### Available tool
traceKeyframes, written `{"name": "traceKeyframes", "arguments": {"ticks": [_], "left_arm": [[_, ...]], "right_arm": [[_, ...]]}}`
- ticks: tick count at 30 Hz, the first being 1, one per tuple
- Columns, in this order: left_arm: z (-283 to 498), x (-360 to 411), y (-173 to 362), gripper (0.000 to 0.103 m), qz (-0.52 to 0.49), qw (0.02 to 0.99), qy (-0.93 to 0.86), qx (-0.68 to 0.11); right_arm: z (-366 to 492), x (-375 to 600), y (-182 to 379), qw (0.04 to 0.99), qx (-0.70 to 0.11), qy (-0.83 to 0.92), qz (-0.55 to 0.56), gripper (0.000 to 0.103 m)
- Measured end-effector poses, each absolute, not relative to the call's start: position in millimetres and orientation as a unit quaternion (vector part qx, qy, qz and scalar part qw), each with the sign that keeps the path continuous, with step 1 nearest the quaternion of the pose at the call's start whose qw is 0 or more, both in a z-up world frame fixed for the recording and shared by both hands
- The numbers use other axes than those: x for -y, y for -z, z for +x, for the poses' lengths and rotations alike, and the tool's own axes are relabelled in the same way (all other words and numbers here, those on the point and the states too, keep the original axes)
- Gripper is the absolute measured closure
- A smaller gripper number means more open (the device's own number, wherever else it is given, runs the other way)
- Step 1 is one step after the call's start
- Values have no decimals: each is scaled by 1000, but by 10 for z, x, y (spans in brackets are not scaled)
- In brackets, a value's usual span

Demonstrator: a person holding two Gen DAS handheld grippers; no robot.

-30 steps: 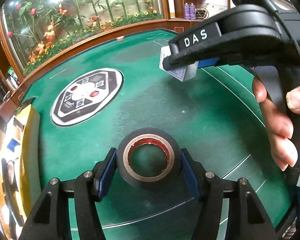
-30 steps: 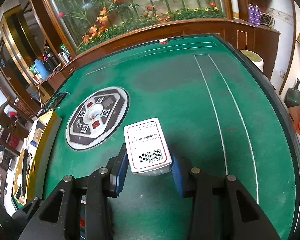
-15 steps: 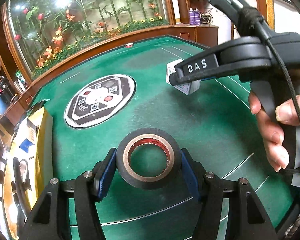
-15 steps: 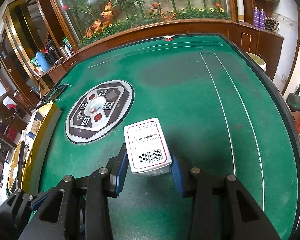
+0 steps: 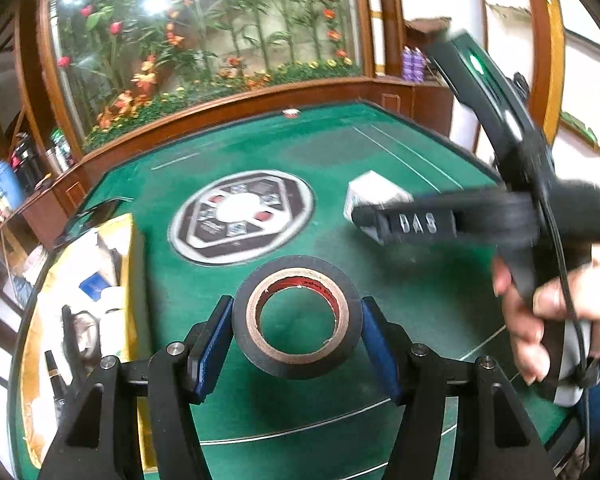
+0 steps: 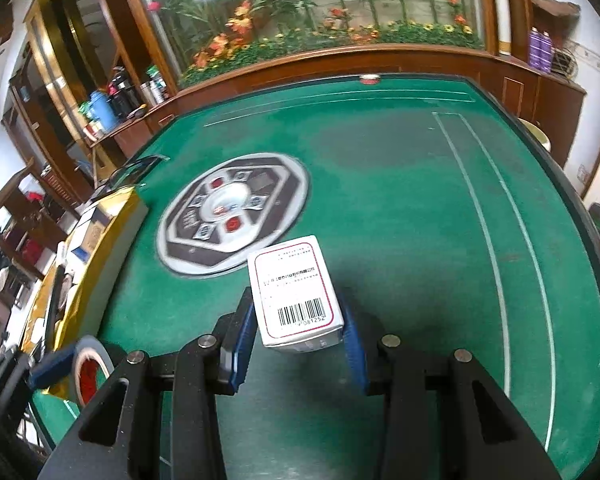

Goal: Organize rigid objects
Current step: 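Carry the tape roll and white box over the tray with both grippers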

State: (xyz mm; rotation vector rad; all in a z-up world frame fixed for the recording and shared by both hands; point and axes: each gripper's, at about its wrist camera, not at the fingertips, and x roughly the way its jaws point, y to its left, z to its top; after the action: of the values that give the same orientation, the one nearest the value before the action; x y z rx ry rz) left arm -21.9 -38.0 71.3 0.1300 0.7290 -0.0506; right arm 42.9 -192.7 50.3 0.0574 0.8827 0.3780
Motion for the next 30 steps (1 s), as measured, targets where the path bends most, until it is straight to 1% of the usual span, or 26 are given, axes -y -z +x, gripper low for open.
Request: {"name": "traceKeyframes", "arguments": {"ticks": [6, 12, 20, 30], "left_arm": [[-344, -61, -932, 37, 26, 943, -8, -331], [-456, -720, -1035, 37, -19, 946, -71, -315], [-638, -1509, -828, 37, -80, 933, -137, -323], [-719, -1989, -470, 37, -120, 915, -176, -343]], "right_arm": [[284, 1543, -556, 879, -422, -223, 10, 64], [118, 963, -704, 868, -411, -278, -16, 64], [-138, 102, -811, 852, -397, -335, -73, 64], [-221, -616, -623, 834, -409, -348, -125, 64]]}}
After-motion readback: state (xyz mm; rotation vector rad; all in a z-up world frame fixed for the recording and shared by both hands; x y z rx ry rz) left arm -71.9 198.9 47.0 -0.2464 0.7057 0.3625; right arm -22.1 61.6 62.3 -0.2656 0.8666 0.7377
